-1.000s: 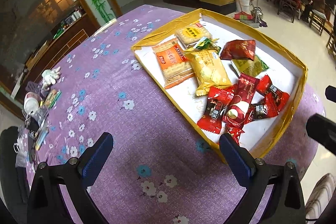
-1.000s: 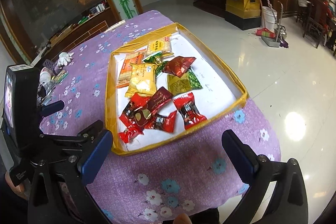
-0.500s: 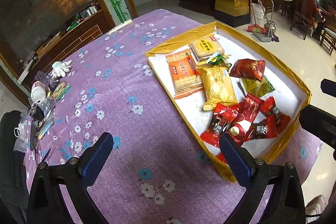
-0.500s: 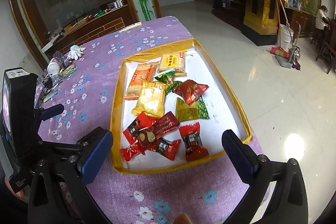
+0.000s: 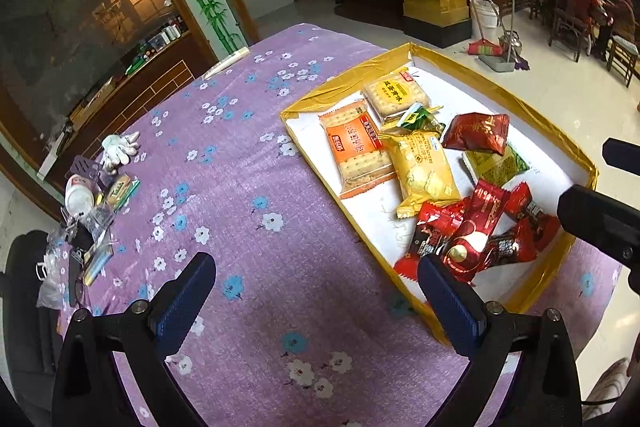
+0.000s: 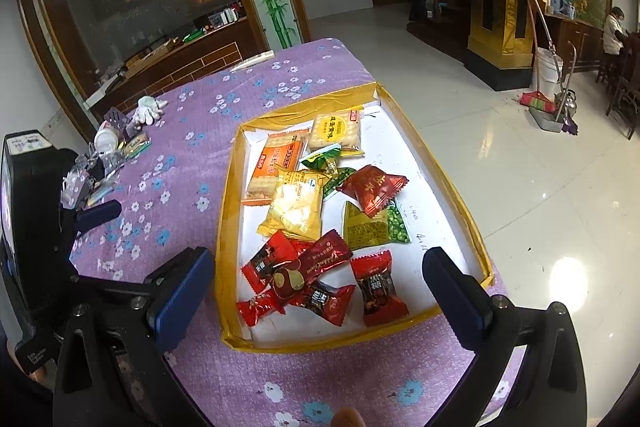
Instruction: Organize snacks
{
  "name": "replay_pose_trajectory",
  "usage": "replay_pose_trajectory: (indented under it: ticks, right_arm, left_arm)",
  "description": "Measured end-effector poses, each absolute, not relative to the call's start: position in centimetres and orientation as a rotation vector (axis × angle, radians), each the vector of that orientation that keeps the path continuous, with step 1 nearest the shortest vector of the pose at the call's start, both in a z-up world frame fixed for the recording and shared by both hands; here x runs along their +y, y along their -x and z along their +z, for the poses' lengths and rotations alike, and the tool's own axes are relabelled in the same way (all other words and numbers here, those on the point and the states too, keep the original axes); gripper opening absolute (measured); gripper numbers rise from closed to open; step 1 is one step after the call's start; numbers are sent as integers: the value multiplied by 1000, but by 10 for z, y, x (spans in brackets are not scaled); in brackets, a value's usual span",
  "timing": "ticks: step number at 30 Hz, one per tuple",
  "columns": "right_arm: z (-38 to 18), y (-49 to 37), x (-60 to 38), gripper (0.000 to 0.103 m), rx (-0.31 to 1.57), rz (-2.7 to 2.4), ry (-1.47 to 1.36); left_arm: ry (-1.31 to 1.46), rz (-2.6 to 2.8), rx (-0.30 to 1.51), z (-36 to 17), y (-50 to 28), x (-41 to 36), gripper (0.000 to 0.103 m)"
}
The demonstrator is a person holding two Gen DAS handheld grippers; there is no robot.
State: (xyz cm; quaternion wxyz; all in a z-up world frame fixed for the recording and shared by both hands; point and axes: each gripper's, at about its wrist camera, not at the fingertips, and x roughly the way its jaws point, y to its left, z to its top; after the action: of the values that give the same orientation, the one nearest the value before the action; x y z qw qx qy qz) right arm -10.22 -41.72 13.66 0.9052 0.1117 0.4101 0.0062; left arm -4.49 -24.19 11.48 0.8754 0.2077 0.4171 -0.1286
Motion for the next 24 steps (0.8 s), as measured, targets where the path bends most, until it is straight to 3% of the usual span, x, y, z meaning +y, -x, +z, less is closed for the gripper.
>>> replay_pose_trajectory:
  ticks: [24]
  right_arm:
    - [148,95,-430,103,843,27,-203]
  left_arm:
    - [-390,-276,890,120,42,-263,102]
